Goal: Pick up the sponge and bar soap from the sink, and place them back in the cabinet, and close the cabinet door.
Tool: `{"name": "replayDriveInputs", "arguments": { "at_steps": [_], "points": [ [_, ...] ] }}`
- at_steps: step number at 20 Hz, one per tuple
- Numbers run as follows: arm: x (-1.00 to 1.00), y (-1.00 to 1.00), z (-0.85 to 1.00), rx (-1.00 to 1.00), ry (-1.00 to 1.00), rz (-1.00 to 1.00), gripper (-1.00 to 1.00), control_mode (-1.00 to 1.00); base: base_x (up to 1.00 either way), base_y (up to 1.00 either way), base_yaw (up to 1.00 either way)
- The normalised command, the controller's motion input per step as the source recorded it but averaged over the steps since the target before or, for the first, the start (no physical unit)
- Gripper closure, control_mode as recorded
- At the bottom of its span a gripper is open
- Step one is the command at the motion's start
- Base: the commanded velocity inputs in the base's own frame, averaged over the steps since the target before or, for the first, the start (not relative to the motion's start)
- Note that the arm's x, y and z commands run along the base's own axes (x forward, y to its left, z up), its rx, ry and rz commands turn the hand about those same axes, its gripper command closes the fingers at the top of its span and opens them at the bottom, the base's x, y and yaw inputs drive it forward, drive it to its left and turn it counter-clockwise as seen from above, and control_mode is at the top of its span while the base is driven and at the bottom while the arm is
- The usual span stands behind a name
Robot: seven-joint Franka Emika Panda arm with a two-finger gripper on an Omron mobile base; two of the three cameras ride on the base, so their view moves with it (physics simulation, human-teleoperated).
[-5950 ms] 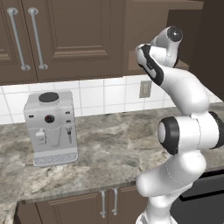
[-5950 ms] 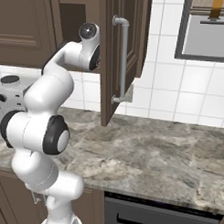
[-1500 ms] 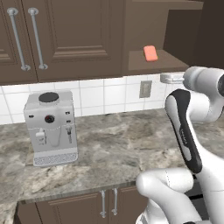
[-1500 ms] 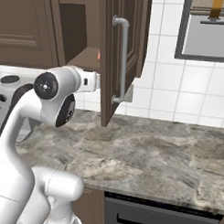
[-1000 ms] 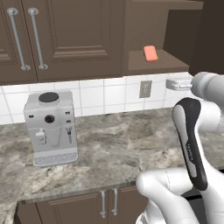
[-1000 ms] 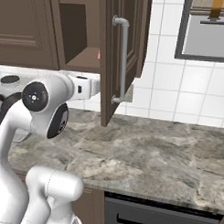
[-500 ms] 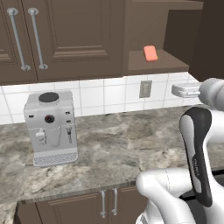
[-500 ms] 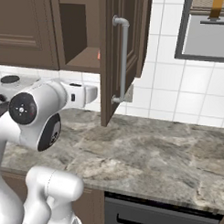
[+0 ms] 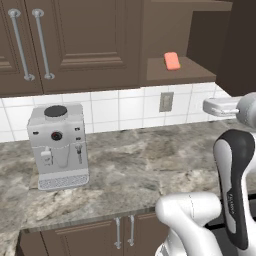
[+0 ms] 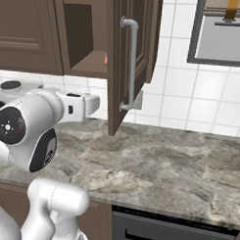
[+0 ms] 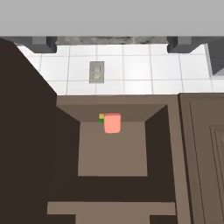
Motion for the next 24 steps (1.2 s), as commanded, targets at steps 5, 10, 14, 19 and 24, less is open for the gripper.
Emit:
{"name": "replayDriveInputs", "arguments": {
  "at_steps": [5,10,14,19,24],
  "points": [
    [-0.28,0.03,0.05,0.00,-0.02,0.00,-1.00,-1.00,0.00,0.00,0.00],
    [-0.35,0.01,0.00,0.00,-0.02,0.00,-1.00,-1.00,0.00,0.00,0.00],
    [-0.43,0.00,0.00,0.00,0.00,0.00,-1.00,-1.00,0.00,0.00,0.00],
    [-0.41,0.00,0.00,0.00,-0.01,0.00,-1.00,-1.00,0.00,0.00,0.00],
    [-0.41,0.00,0.00,0.00,-0.03,0.00,-1.00,-1.00,0.00,0.00,0.00]
  ]
}}
